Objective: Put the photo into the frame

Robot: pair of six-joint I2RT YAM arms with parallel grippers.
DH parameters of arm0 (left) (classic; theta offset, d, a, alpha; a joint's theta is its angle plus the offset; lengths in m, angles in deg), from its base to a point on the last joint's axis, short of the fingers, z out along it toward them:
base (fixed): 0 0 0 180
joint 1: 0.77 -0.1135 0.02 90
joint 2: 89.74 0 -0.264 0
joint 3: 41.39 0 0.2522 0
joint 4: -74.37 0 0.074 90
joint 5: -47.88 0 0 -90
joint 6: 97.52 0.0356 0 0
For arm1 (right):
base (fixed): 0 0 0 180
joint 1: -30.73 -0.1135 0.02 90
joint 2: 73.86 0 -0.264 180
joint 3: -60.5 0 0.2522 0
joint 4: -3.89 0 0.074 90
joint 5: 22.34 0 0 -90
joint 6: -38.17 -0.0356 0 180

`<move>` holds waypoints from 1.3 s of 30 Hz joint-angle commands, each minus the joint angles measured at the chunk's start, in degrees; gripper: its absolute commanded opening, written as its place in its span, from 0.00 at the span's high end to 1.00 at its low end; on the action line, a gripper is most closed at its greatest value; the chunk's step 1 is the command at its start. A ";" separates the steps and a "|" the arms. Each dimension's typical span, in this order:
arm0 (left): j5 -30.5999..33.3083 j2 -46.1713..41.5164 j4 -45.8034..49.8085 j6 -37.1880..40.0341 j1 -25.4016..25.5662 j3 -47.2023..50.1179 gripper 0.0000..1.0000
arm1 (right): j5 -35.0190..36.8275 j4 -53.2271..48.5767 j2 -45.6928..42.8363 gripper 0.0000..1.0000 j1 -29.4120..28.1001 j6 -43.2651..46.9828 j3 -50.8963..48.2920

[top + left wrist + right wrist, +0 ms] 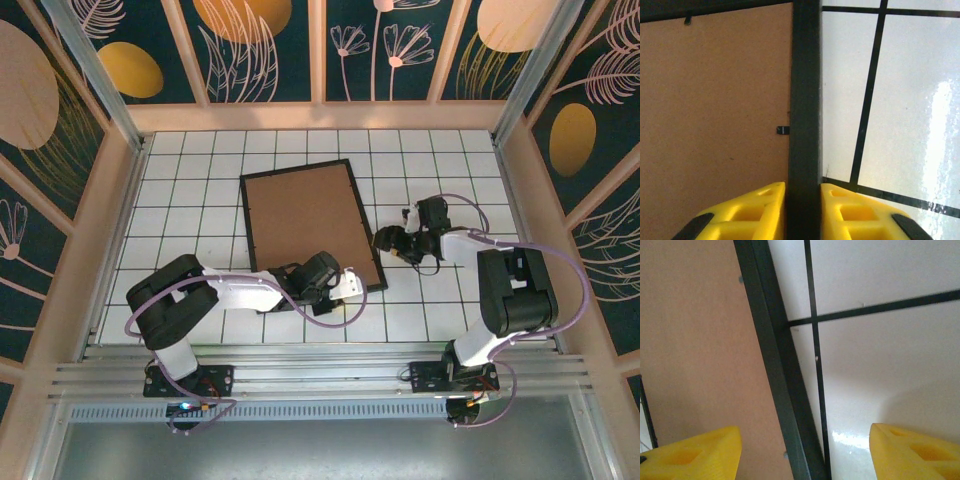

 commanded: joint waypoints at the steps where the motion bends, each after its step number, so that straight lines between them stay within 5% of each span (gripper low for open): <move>1: 1.52 -0.77 -3.88 -3.04 -0.39 -0.36 0.78 | -2.74 -2.91 -2.40 0.31 -0.34 1.69 -1.29; 15: -5.52 -7.17 -12.74 -11.07 -5.37 2.65 0.82 | -15.24 2.06 -3.05 0.32 -0.70 -2.53 -6.97; 27: -4.35 -4.42 -10.84 -8.16 -5.37 2.54 0.69 | -20.45 12.64 -3.68 0.67 -0.80 -11.02 -8.86; 33: 0.88 -4.03 -8.58 -5.13 -4.17 1.32 0.50 | -20.54 14.14 -5.12 0.74 -1.35 -13.95 -9.08; 39: 15.14 -4.37 -8.96 0.17 0.04 1.37 0.36 | -20.41 14.96 -7.25 0.76 -2.52 -17.37 -8.39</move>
